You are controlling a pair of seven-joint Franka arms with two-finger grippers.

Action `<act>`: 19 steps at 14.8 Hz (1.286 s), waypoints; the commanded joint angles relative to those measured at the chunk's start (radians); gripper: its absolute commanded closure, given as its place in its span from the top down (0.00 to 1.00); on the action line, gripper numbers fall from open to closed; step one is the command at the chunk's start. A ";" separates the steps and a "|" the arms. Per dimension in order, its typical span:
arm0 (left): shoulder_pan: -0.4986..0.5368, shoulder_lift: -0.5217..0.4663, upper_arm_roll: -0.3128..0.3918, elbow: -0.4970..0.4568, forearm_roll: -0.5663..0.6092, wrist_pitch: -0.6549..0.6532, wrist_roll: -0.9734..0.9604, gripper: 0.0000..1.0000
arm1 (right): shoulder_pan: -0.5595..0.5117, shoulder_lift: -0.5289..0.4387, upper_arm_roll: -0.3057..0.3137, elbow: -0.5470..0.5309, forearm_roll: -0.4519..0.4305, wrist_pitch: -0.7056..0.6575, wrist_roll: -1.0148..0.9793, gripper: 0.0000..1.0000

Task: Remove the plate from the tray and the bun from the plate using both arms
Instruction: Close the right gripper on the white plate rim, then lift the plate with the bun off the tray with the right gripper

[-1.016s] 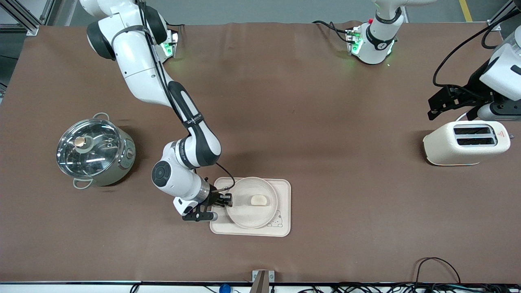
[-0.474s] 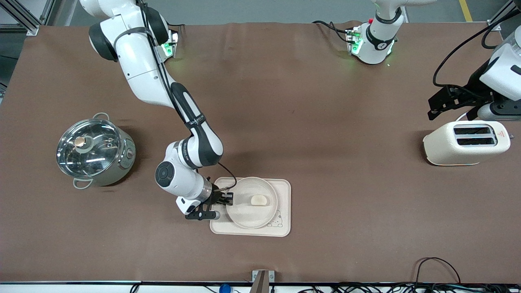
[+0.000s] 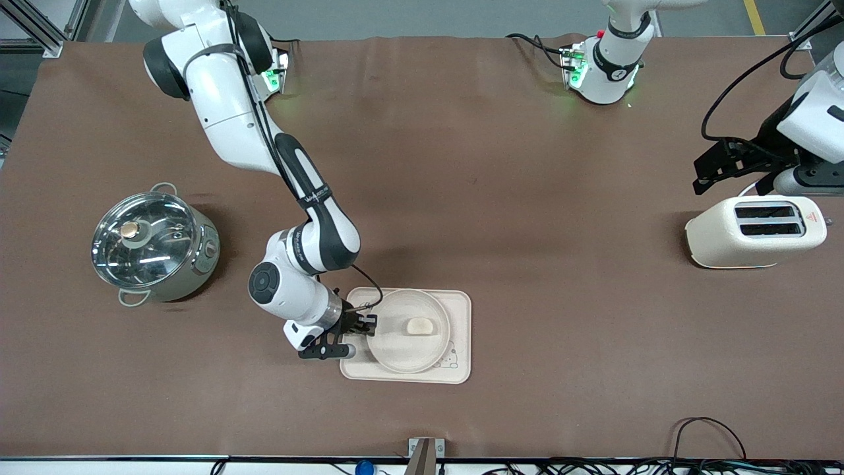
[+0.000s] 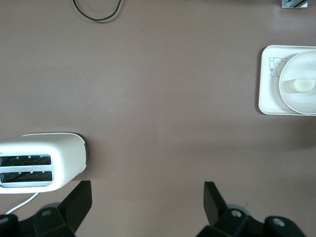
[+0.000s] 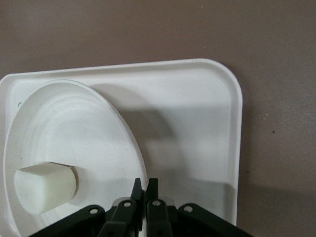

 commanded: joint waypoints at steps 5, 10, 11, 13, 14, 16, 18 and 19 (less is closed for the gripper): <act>0.003 0.000 0.001 0.010 -0.010 -0.015 0.013 1.00 | -0.048 -0.106 0.007 -0.009 0.043 -0.142 -0.020 0.00; 0.004 0.000 0.001 0.010 -0.010 -0.015 0.015 1.00 | -0.030 -0.181 0.007 -0.022 0.051 -0.280 -0.018 0.00; 0.004 0.000 0.001 0.010 -0.010 -0.015 0.016 1.00 | -0.028 -0.203 0.009 -0.051 0.051 -0.306 -0.021 0.00; 0.004 0.000 0.001 0.010 -0.010 -0.015 0.016 1.00 | 0.002 -0.278 0.009 -0.143 0.049 -0.312 -0.023 0.00; 0.004 0.000 0.002 0.010 -0.010 -0.015 0.016 1.00 | 0.013 -0.324 0.007 -0.210 0.048 -0.306 -0.032 0.00; 0.004 0.000 0.001 0.010 -0.010 -0.015 0.016 1.00 | 0.018 -0.390 0.007 -0.326 0.049 -0.300 -0.104 0.00; 0.004 0.000 0.002 0.008 -0.010 -0.017 0.018 1.00 | 0.035 -0.439 0.009 -0.438 0.051 -0.242 -0.129 0.00; 0.006 0.000 0.002 0.008 -0.010 -0.017 0.018 1.00 | 0.064 -0.456 0.009 -0.487 0.051 -0.199 -0.130 0.00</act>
